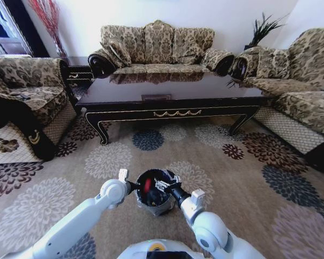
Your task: Move to the front of the table and pick up the trash from the floor, then place it into the trash bin.
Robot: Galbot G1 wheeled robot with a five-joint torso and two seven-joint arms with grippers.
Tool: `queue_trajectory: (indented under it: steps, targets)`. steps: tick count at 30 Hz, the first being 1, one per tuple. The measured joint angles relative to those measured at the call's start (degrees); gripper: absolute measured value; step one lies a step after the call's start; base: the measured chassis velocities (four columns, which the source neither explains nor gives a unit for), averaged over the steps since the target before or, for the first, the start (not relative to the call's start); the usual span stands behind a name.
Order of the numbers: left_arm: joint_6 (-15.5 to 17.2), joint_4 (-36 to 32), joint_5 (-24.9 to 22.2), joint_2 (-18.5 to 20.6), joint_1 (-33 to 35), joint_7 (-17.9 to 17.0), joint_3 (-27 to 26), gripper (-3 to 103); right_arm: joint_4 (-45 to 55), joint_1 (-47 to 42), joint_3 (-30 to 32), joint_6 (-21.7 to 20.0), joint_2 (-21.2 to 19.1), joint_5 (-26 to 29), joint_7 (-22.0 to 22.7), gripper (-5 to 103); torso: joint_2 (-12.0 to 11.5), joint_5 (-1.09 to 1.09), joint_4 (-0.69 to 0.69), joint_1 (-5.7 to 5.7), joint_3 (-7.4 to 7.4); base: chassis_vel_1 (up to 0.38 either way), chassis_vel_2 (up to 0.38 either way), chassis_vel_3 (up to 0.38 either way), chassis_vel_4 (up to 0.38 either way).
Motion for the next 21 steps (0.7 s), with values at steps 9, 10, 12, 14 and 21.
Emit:
queue_trajectory:
  steps: [9, 10, 12, 14, 21]
  targets:
    - [0.0, 0.0, 1.5, 2.1, 3.2, 2.2, -5.8, 0, 2.2, -0.1, 7.5, -0.2, -0.2, 3.9, 0.4, 100, 0.0, 0.00, 0.01, 0.00, 0.00, 0.000, 0.000, 0.000, 0.000]
    - [0.0, 0.0, 1.5, 2.1, 3.2, 2.2, -5.8, 0, 2.2, -0.1, 7.5, -0.2, -0.2, 3.9, 0.4, 100, 0.0, 0.00, 0.01, 0.00, 0.00, 0.000, 0.000, 0.000, 0.000]
    - [0.0, 0.2, 4.0, 2.6, 4.9, 5.0, -8.9, 0, 2.6, -0.9, 11.8, 1.1, -0.9, 4.3, -1.0, 100, 0.0, 0.01, 0.00, 0.00, 0.00, 0.000, 0.000, 0.000, 0.000]
    - [-0.1, 0.2, 4.9, 2.6, 5.9, 5.8, -10.3, 0, 2.6, -1.2, 13.7, 1.7, -1.0, 4.0, -1.5, 100, 0.0, 0.00, 0.00, 0.00, 0.00, 0.000, 0.000, 0.000, 0.000]
    - [-0.5, -0.1, 4.6, 3.2, 10.3, 5.3, -15.6, 0, 1.6, -4.6, 22.9, 4.3, -0.8, 4.2, -2.6, 100, 0.0, 0.01, 0.01, 0.00, 0.00, 0.000, 0.000, 0.000, 0.000]
